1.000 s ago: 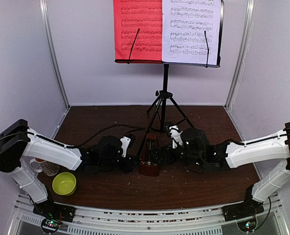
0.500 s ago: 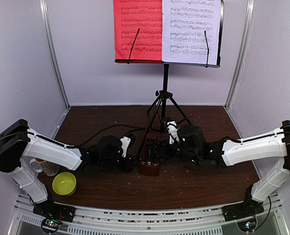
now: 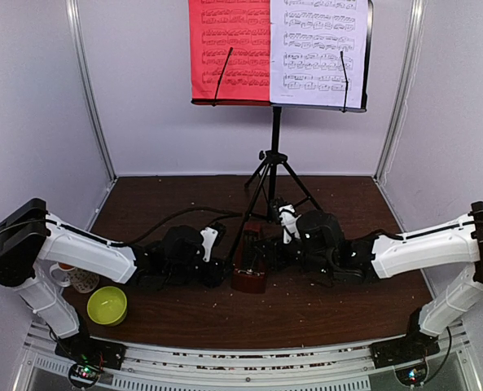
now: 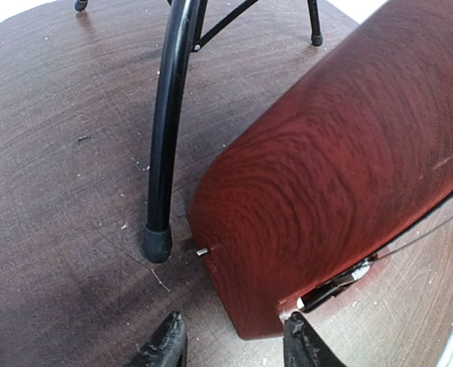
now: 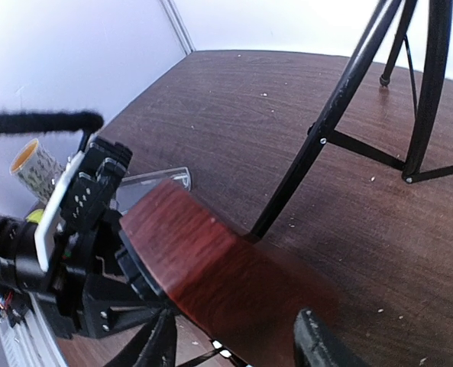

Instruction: Set up the instrument practice props

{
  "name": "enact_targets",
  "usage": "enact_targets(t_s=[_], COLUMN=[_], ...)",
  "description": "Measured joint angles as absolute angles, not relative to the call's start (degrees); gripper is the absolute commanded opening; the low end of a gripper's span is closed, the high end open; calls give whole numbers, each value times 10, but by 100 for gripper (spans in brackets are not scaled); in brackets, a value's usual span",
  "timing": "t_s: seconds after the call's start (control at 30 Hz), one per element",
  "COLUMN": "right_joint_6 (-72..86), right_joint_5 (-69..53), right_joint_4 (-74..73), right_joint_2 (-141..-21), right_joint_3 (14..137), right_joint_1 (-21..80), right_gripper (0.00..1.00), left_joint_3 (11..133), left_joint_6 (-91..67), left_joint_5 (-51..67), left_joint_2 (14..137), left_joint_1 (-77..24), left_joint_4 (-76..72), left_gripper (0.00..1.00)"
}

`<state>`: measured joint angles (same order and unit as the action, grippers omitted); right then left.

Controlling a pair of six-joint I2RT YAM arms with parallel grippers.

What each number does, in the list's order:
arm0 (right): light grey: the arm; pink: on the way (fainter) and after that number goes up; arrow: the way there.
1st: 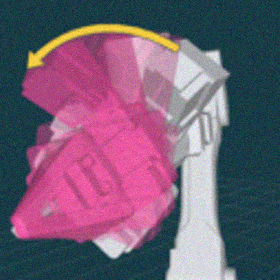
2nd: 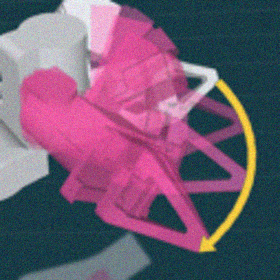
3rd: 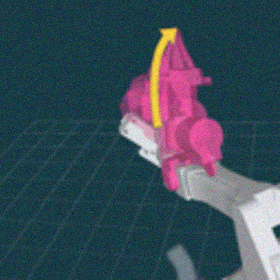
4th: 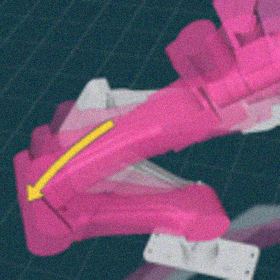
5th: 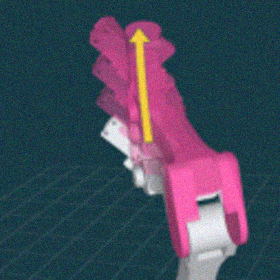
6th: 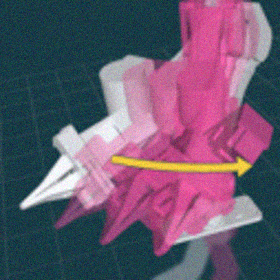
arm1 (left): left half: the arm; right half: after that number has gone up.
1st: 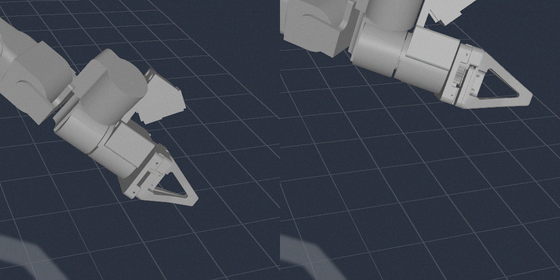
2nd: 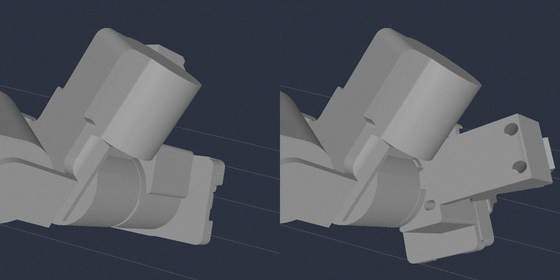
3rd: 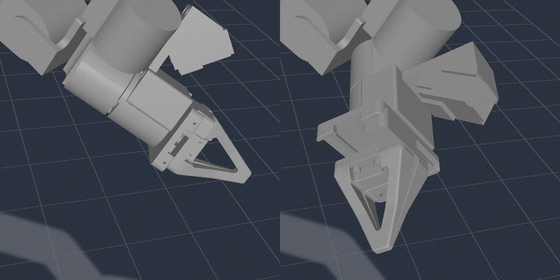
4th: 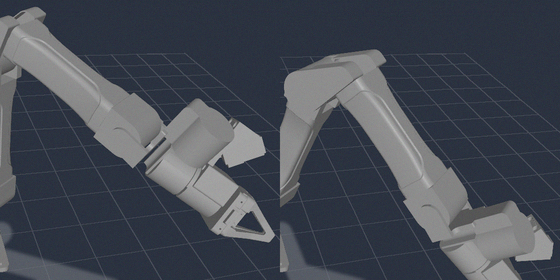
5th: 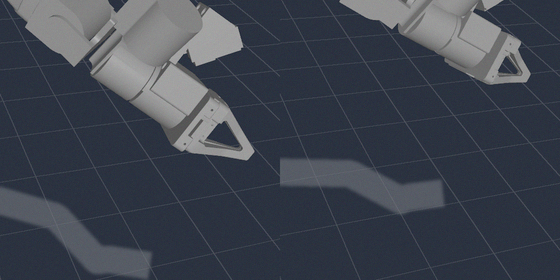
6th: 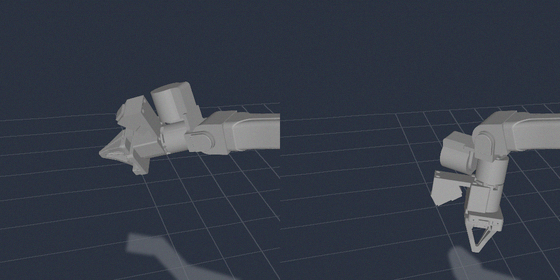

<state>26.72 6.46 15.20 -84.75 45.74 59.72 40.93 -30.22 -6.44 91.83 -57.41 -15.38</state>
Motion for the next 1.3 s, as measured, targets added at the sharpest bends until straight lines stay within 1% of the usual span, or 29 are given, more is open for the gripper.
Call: enact_targets(t_s=[0.03, 0.07, 0.13, 0.4, 0.73, 0.93, 1.1, 1.3], right_joint_6=[266, 267, 267, 268, 281, 291, 305, 315], right_joint_5=[64, 62, 61, 69, 124, 144, 149, 149], right_joint_4=[152, 152, 152, 151, 116, 103, 96, 75], right_joint_2=[-846, -844, -840, -832, -805, -760, -733, -672], right_joint_3=[454, 451, 446, 441, 430, 381, 319, 287], right_joint_1=[597, 597, 597, 600, 601, 590, 570, 555], right_gripper=[70, 76, 80, 80, 81, 82, 82, 90], left_joint_3=[409, 409, 409, 409, 402, 396, 371, 343], left_joint_6=[-302, -301, -301, -301, -302, -306, -314, -319], left_joint_5=[-64, -64, -64, -65, -83, -98, -104, -107], left_joint_2=[918, 918, 918, 918, 890, 856, 816, 757], left_joint_1=[-574, -574, -574, -574, -574, -566, -538, -498], left_joint_4=[-154, -154, -154, -154, -150, -139, -126, -101], left_gripper=[45, 45, 45, 46, 54, 57, 58, 61])
